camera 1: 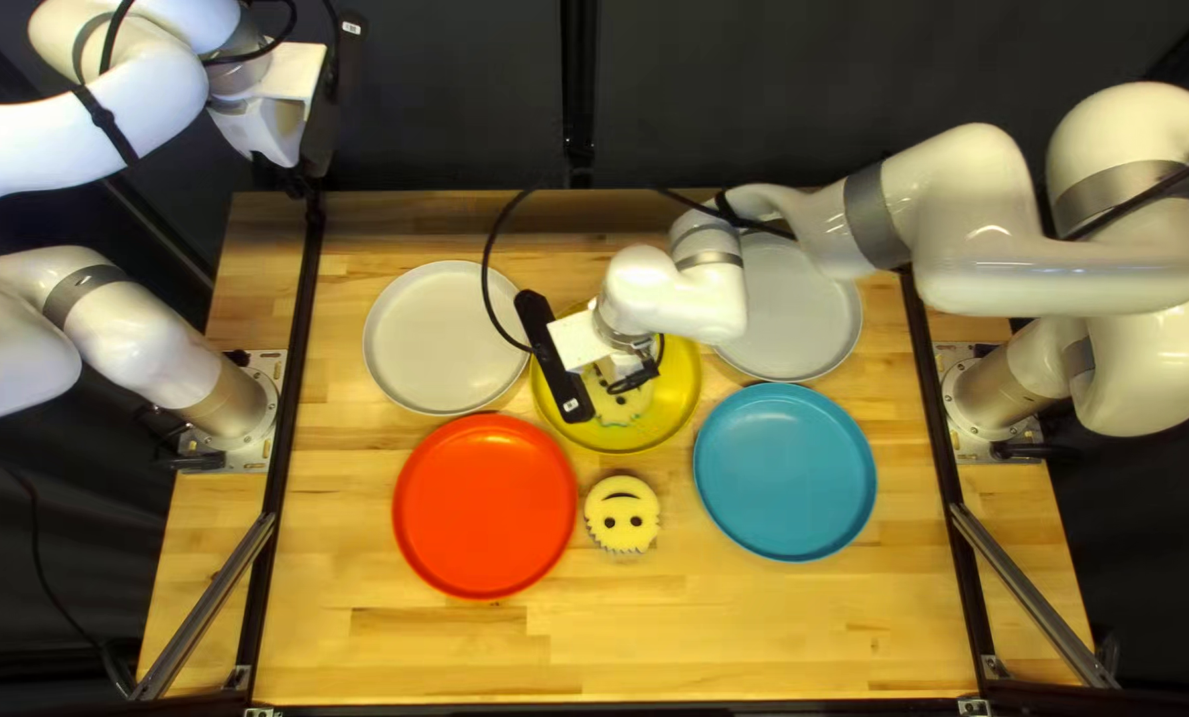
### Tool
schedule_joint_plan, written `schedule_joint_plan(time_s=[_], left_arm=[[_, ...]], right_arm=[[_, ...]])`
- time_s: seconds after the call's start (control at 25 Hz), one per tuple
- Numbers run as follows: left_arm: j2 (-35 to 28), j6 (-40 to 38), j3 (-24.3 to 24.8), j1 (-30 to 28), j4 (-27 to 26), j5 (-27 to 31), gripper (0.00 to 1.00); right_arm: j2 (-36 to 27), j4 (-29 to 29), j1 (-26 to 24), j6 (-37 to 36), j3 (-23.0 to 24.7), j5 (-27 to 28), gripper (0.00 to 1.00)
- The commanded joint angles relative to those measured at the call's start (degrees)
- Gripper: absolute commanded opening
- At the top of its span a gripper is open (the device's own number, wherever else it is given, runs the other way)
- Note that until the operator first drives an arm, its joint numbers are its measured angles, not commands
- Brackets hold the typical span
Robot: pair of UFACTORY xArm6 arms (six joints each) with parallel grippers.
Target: Pick up sponge and scrub the plate
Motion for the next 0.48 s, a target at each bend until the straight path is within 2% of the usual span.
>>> schedule_joint_plan(time_s=[0.04, 0.16, 0.48], left_arm=[[0.0, 0.0, 0.0, 0.0, 0.0, 0.0, 1.0], [0.0, 0.0, 0.0, 0.0, 0.0, 0.0, 1.0], [0.0, 0.0, 0.0, 0.0, 0.0, 0.0, 1.0]], right_arm=[[2.8, 0.6, -0.55, -1.12, -4.32, 1.92, 0.0], [2.46, 0.25, 0.32, -0.32, -3.53, 1.4, 0.0], [-2.82, -2.45, 4.75, 4.78, 4.63, -1.26, 0.0]])
